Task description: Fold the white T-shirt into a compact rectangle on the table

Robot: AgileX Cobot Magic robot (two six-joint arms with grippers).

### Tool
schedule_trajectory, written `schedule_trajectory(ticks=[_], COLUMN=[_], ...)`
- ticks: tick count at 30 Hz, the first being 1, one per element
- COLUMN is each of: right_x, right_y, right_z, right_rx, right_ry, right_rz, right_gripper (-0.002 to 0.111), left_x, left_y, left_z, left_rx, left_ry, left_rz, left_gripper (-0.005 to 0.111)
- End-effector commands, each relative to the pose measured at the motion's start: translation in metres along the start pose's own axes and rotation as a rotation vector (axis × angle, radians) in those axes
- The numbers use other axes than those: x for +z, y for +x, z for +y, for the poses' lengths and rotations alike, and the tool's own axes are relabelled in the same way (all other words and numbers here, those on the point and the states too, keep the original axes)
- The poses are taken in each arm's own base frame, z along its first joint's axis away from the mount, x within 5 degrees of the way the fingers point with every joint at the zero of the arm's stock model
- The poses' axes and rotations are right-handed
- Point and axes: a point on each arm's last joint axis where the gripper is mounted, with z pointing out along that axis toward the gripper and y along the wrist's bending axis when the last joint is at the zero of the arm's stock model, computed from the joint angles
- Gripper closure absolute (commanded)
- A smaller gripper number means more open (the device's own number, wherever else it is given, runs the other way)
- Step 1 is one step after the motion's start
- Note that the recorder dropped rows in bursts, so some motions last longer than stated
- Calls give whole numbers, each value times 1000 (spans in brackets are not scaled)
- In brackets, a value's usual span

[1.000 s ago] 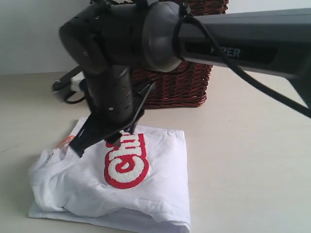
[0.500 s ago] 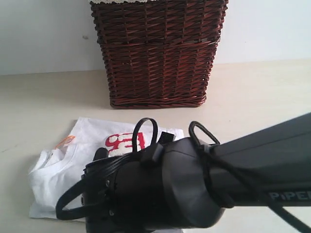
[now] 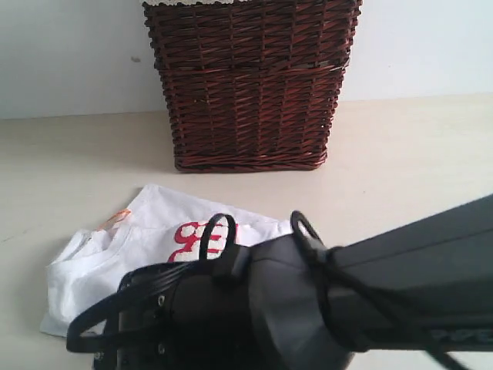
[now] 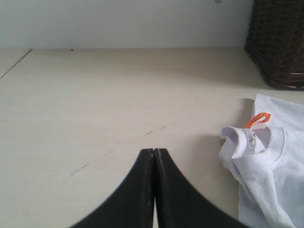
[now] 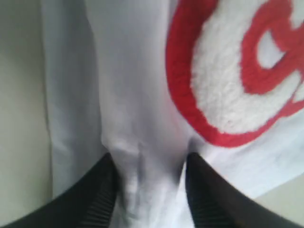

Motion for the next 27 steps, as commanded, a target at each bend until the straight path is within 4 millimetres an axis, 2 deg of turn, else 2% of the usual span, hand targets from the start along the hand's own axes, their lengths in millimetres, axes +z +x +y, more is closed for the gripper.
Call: schedule_trajectory(ticks=[1, 2, 3, 4, 5, 6, 7, 8, 9, 11, 14, 21, 24, 27], right_x=[-46, -63, -69, -74, -64, -53, -29, -14, 12, 40, 43, 23, 30, 48], right_y=[-4, -2, -1, 2, 10, 13, 20, 22, 25, 27, 19, -5, -10, -18], right_z=[-22, -30, -33, -53, -79, -91, -108, -117, -128, -141, -146, -166, -167, -164], right_rx=[72, 103, 110, 281, 467, 505, 575, 595, 608, 605, 554, 411, 384, 363], right_ry=[10, 11, 13, 38, 71, 69, 14, -31, -121, -233, -298, -264, -267, -276], right_rz=[-124, -161, -179, -205, -173, -141, -84, -64, -53, -94, -191, -355, -343, -305], right_gripper=[44, 44, 44, 44, 44, 45, 47, 48, 48, 49, 49, 49, 49, 49], left_x=[0, 0, 0, 0, 0, 0, 0, 0, 0, 0, 0, 0, 0, 0], left_y=[-1, -1, -1, -1, -1, -1, -1, -1, -1, -1, -1, -1, -1, -1], left_z=[0, 0, 0, 0, 0, 0, 0, 0, 0, 0, 0, 0, 0, 0], left_rx=[-6, -6, -6, -6, -6, -6, -6, -6, -6, -6, -6, -6, -6, -6], left_ry=[0, 0, 0, 0, 0, 0, 0, 0, 0, 0, 0, 0, 0, 0], left_rz=[-17, -17, -17, -17, -17, -17, -17, -17, -17, -17, -17, -17, -17, -17], left_gripper=[107, 107, 107, 107, 107, 107, 107, 107, 107, 107, 107, 107, 107, 107])
